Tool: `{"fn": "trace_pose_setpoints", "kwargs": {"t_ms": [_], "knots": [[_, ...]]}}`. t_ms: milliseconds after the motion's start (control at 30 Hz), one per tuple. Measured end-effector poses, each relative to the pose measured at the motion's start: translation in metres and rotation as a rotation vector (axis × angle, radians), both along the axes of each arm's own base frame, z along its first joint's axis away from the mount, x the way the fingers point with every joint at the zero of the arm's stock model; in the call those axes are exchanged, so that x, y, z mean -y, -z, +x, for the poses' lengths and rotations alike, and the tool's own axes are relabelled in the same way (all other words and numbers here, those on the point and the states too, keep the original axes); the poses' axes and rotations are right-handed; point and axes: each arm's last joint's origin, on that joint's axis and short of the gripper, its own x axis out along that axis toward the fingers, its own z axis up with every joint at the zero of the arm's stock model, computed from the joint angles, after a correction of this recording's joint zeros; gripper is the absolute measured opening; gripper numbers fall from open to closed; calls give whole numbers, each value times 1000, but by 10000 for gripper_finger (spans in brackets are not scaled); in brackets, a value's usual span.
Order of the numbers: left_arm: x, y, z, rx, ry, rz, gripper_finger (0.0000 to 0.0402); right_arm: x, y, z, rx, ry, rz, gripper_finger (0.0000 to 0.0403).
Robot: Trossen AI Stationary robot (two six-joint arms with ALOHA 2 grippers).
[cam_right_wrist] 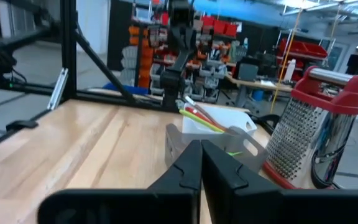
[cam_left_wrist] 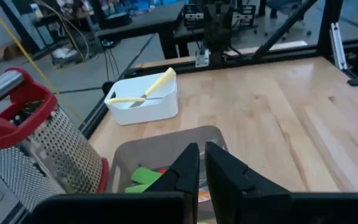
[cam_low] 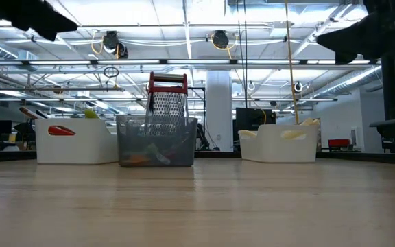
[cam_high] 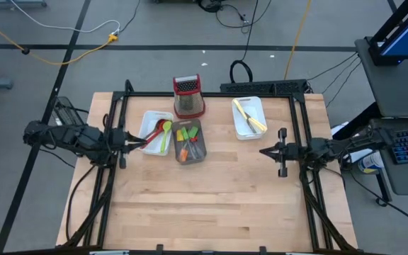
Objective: Pick & Place Kitchen Items
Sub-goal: Return to Home Position
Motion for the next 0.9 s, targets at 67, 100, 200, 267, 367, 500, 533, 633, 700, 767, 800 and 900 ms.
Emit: {"fn": "trace_pose_setpoints", "kwargs": {"t_ms": [67,100,200,267,367,500,533,633,700,767,800,900], "knots": [[-1,7,-5,31,2,3,33,1,1,-3,24,-9,2,0],[-1,10,-6,53,2,2,33,1,1,-5,35,-12,-2,0],[-2,22,-9,111,3,-6,33,1,4,-8,59,-41,-9,0],[-3,29,-12,126,6,2,33,1,7,-10,60,-48,-13,0],[-4,38,-16,149,6,0,33,2,13,-13,47,-40,-16,0],[-5,44,-21,187,23,-7,33,2,17,-15,45,-42,10,0],[-4,45,-21,189,32,-5,33,3,18,-16,45,-42,11,0],[-3,46,-21,182,60,-7,33,3,22,-16,47,-42,10,0],[-3,46,-21,184,67,-12,33,3,22,-17,53,-42,11,0],[-3,46,-21,184,81,-16,33,3,22,-17,55,-42,16,0],[-3,46,-21,185,85,-15,33,3,23,-16,50,-43,23,0],[-3,46,-21,183,93,-15,33,3,23,-16,47,-44,35,0]]}}
